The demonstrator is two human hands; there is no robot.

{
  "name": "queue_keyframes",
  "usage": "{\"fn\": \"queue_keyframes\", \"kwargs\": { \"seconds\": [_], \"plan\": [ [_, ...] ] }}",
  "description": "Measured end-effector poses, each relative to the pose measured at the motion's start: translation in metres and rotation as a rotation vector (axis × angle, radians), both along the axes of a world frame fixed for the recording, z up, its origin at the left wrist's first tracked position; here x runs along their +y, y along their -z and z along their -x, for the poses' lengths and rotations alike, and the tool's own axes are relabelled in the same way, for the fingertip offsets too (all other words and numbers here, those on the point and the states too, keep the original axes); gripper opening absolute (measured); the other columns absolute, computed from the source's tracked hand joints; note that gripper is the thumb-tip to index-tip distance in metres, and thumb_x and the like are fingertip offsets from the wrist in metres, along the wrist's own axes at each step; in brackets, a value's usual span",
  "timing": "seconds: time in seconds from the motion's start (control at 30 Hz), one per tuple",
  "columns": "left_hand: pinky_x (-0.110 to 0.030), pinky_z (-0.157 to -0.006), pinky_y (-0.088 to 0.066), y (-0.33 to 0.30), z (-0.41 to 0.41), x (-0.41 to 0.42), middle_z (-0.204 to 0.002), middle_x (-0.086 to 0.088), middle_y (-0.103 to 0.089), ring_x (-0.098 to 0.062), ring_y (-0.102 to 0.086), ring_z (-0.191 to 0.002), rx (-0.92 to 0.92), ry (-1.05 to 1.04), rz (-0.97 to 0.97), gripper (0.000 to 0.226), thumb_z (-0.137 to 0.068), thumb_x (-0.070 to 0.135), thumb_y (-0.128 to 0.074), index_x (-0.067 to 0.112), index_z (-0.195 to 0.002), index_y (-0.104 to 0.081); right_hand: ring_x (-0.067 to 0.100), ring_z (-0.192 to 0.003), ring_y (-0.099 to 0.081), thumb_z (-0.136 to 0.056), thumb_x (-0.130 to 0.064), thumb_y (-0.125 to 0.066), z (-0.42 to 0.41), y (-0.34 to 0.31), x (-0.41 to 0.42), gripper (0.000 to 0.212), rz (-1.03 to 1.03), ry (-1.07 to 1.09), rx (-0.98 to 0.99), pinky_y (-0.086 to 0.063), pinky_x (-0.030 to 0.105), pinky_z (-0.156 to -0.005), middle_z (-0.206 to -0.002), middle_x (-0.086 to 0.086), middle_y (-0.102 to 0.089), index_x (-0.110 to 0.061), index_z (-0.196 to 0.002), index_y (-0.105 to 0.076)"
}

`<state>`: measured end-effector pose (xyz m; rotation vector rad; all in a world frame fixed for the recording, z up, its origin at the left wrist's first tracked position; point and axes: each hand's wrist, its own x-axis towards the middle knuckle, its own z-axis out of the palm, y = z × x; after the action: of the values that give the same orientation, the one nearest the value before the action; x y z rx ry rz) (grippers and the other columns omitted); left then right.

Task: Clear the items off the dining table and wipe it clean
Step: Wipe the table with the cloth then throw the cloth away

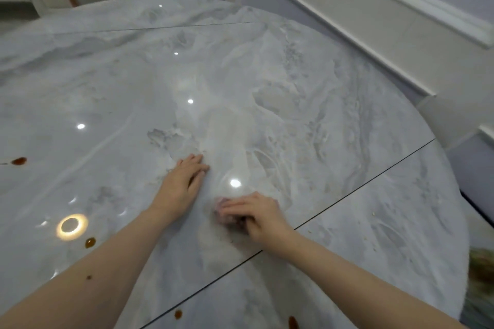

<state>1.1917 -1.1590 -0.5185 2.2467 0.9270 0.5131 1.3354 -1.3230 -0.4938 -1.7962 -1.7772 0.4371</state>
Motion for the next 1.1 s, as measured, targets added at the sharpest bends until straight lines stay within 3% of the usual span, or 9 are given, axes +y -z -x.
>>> {"fn": "queue_keyframes", "kwargs": {
  "seconds": [0.17,0.3,0.43,0.53,0.67,0.77,0.9,1.0,1.1],
  "plan": [
    [-0.033,-0.094,-0.049,-0.010,0.014,-0.009,-0.103,-0.003,-0.068,-0.016,-0.061,-0.106,-0.204,-0.169,0.183,0.023,-0.082,0.010,-0.067,0.023,-0.068,-0.055,0.021,-0.112,-0.058,-0.072,0.000,-0.041,-0.043,-0.004,0.071,0.055,0.061,0.333,-0.062,-0.044,0.043,-0.095,-0.120,-0.011,-0.066,-0.030,-0.107,-0.071],
    [-0.017,-0.076,-0.047,-0.013,0.022,-0.005,-0.098,0.000,-0.063,-0.015,-0.062,-0.089,-0.286,-0.301,0.156,0.015,-0.082,0.009,-0.067,0.015,-0.079,-0.054,0.026,-0.111,-0.058,-0.084,-0.003,-0.054,-0.027,0.019,0.130,0.036,0.069,0.321,-0.014,-0.043,0.038,-0.096,-0.121,-0.007,-0.066,-0.024,-0.107,-0.072],
    [-0.030,-0.078,-0.047,-0.012,0.030,-0.008,-0.095,-0.002,-0.063,-0.019,-0.060,-0.083,-0.294,-0.358,0.096,0.005,-0.087,0.010,-0.060,0.011,-0.091,-0.057,0.024,-0.094,-0.052,-0.078,-0.005,-0.040,0.014,0.009,0.108,0.043,0.062,0.147,-0.019,-0.038,0.026,-0.084,-0.113,-0.005,-0.069,-0.020,-0.101,-0.074],
    [-0.027,-0.081,-0.044,-0.008,0.039,-0.008,-0.099,-0.005,-0.065,-0.019,-0.060,-0.089,-0.202,-0.275,0.074,0.008,-0.089,0.011,-0.057,0.010,-0.097,-0.059,0.015,-0.083,-0.046,-0.075,-0.015,-0.027,0.033,0.006,0.047,0.053,0.096,-0.048,-0.043,-0.034,0.017,-0.082,-0.108,-0.009,-0.071,-0.024,-0.098,-0.075],
    [-0.029,-0.092,-0.042,-0.011,0.041,-0.020,-0.115,-0.008,-0.063,-0.025,-0.059,-0.106,-0.053,-0.085,-0.009,0.018,-0.091,0.009,-0.056,0.007,-0.108,-0.062,0.011,-0.088,-0.043,-0.072,-0.008,-0.027,0.044,0.005,-0.028,0.060,0.172,-0.109,-0.118,-0.029,0.032,-0.078,-0.111,-0.019,-0.068,-0.033,-0.103,-0.072],
    [-0.027,-0.099,-0.036,-0.021,0.035,-0.035,-0.123,-0.012,-0.060,-0.026,-0.054,-0.118,0.029,-0.006,-0.025,0.025,-0.092,0.009,-0.054,0.004,-0.116,-0.061,0.007,-0.086,-0.041,-0.062,0.006,-0.038,0.043,0.001,-0.056,0.061,0.162,-0.152,-0.084,-0.024,0.019,-0.080,-0.107,-0.015,-0.070,-0.027,-0.097,-0.075],
    [-0.026,-0.103,-0.031,-0.030,0.028,-0.055,-0.131,-0.010,-0.055,-0.024,-0.048,-0.126,0.042,0.076,-0.037,0.028,-0.094,0.012,-0.051,0.005,-0.120,-0.059,0.017,-0.088,-0.058,-0.059,0.006,-0.037,-0.003,-0.014,-0.056,0.057,-0.051,0.203,-0.030,-0.038,0.019,-0.084,-0.103,-0.004,-0.073,-0.019,-0.092,-0.076],
    [-0.029,-0.108,-0.028,-0.029,0.018,-0.070,-0.139,-0.007,-0.048,-0.022,-0.041,-0.133,0.067,0.118,-0.018,0.031,-0.096,0.016,-0.048,0.007,-0.125,-0.056,0.026,-0.093,-0.061,-0.063,0.022,-0.035,-0.046,-0.016,-0.050,0.051,-0.064,0.399,0.114,-0.033,-0.005,-0.082,-0.107,0.022,-0.068,0.007,-0.094,-0.072],
    [-0.029,-0.110,-0.026,-0.027,0.003,-0.079,-0.140,-0.009,-0.047,-0.022,-0.039,-0.135,0.046,0.140,-0.032,0.032,-0.095,0.015,-0.049,0.005,-0.125,-0.056,0.019,-0.113,-0.057,-0.080,-0.001,-0.051,-0.053,-0.014,-0.047,0.033,0.017,0.376,0.263,-0.038,0.017,-0.091,-0.116,0.007,-0.067,-0.015,-0.097,-0.075]
  ]
}}
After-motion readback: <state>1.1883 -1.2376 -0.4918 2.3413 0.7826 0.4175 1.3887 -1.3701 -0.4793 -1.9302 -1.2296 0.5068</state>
